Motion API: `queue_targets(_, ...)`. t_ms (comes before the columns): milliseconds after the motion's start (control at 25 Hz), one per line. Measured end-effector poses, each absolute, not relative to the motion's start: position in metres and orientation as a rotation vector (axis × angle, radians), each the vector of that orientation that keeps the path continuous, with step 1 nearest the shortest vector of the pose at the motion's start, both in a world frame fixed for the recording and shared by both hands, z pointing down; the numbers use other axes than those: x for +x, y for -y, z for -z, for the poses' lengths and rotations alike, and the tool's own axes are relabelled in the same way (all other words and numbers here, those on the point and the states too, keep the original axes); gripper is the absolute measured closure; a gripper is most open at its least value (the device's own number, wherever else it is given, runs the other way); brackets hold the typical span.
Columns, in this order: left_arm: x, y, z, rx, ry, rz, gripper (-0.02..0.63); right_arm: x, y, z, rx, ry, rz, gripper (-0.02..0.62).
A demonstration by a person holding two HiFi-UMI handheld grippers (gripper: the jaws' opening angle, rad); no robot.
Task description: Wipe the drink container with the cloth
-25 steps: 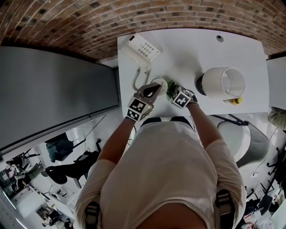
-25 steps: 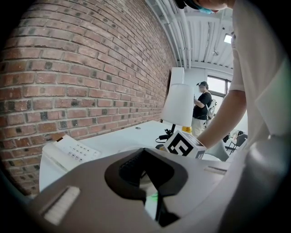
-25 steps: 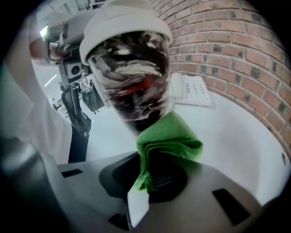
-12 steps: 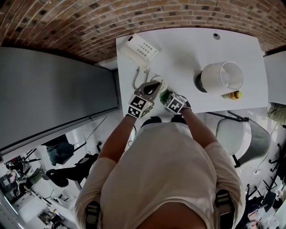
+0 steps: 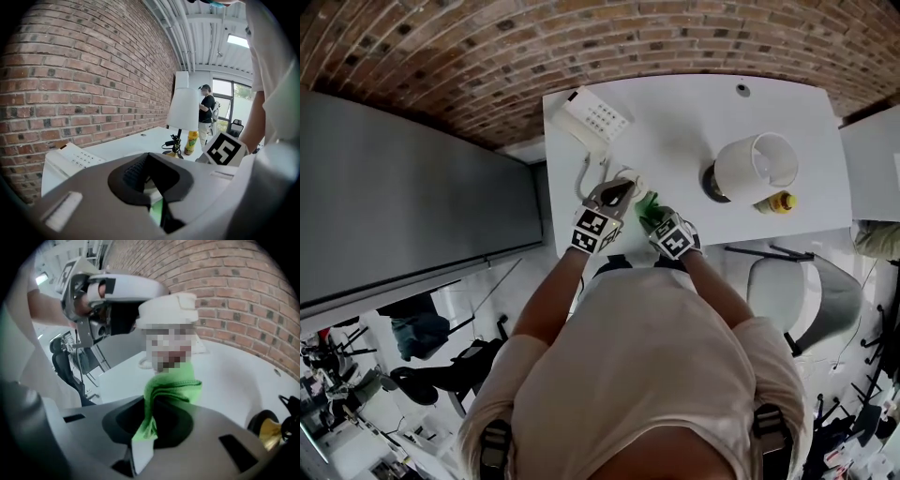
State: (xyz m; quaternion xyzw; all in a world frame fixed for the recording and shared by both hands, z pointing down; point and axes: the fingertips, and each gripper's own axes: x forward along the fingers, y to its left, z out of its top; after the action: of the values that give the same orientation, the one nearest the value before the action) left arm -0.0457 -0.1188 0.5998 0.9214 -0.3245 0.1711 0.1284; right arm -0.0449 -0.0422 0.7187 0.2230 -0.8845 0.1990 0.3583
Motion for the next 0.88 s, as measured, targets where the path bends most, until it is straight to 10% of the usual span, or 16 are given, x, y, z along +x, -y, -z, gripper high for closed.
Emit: queue_targets(880,-0.109,0.137,-0.453,2.761,1.454,-0.179,0.597,0.020,0.117,-0.462,1.364,2.551,-0.240,0.552)
